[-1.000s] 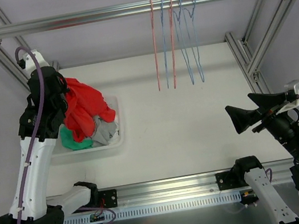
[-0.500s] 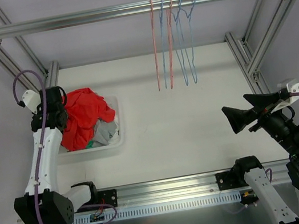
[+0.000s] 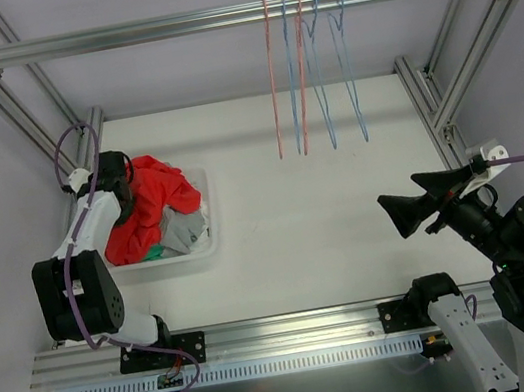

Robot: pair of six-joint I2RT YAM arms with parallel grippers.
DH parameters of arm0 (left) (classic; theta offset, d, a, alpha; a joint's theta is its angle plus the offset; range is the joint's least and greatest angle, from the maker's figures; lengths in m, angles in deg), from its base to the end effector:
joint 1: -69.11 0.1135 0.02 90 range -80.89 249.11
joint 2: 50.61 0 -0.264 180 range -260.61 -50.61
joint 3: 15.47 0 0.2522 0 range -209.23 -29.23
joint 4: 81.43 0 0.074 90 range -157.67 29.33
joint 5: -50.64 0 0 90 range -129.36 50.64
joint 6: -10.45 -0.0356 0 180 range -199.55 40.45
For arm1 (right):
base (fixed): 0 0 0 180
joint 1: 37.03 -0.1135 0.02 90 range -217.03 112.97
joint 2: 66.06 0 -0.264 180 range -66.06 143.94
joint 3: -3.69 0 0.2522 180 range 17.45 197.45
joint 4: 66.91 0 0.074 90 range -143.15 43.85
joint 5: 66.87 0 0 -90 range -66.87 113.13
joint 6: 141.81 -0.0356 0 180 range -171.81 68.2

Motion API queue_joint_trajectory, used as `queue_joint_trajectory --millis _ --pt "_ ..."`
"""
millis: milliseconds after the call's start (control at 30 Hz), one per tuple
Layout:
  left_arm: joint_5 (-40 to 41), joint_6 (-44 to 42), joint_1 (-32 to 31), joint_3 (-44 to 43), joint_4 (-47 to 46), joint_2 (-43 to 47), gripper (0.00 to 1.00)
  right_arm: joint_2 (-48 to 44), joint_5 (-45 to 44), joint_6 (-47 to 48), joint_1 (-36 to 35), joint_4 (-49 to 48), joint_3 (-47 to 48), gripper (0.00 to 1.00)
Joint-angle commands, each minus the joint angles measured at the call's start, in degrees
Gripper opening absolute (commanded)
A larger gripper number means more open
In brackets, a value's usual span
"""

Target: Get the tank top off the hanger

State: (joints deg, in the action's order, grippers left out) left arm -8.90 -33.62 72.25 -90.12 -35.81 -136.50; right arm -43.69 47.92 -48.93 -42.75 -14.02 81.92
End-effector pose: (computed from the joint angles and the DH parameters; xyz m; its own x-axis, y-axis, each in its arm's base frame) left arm 0.3042 0.0348 0.2400 -0.3488 -0.6394 -0.6852 -0.8260 0.5551 -0.0975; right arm 0.0220 0.0172 0.4282 0.0770 -0.0381 -0.9963 -0.5039 0.8608 -0.0719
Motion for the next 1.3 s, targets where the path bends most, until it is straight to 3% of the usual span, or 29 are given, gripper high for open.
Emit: queue_joint_trajectory --millis 0,100,133,233,367,433,467,500,600,667,767,933,1000,1267 --pt "-0.4 3.37 0.47 2.08 0.66 1.24 0.03 -0.75 2.01 -0.94 0.27 -3.54 0.13 0.99" --pt "2.06 2.24 0.64 1.13 0.75 5.63 0.15 -0.57 2.18 -0.85 0.18 -3.54 0.31 0.99" --pt "2.32 1.45 0.64 0.51 0.84 7.82 0.26 -0.4 2.27 -0.94 0.18 -3.54 0.31 1.0" --pt "2.59 -2.59 0.73 -1.87 0.93 12.57 0.49 -0.05 2.1 -0.68 0.18 -3.54 0.05 0.99" --pt "2.33 -6.54 0.73 -4.85 1.19 18.64 0.71 1.27 1.49 -0.59 0.18 -3.28 -0.22 0.99" --pt "0.93 -9.87 0.64 -6.17 1.36 21.45 0.77 2.67 0.08 -0.24 0.18 -2.05 0.04 1.0" --pt "-0.04 -11.2 0.73 -7.83 1.37 22.25 0.83 3.37 -0.71 0.28 0.18 -1.35 0.22 1.0" --pt "-3.09 -12.78 0.82 -8.89 1.54 23.47 0.97 3.99 -2.8 0.72 0.18 0.31 0.92 0.99" --pt "-11.53 -19.81 0.73 -12.76 2.07 25.58 0.99 6.71 -7.9 2.83 0.18 5.14 2.76 1.0" --pt "-21.9 -24.54 0.56 -14.43 4.25 28.21 0.99 8.21 -10.02 3.98 0.18 8.83 5.4 0.99" --pt "-29.2 -30.0 -0.32 -14.44 7.68 31.99 0.99 8.39 -15.38 4.77 0.18 11.48 7.94 1.0" --pt "-30.28 -33.8 -0.85 -10.32 14.62 45.96 0.99 6.55 -19.78 6.27 0.27 16.41 9.1 1.0" --pt "-34.14 -34.59 -0.85 -7.77 15.6 52.88 0.99 5.5 -21.53 6.35 0.18 18.33 8.66 1.0" --pt "-38.2 -35.3 -2.96 -0.49 23.07 65.57 0.99 -0.39 -28.66 7.76 -2.72 24.32 7.08 1.0"
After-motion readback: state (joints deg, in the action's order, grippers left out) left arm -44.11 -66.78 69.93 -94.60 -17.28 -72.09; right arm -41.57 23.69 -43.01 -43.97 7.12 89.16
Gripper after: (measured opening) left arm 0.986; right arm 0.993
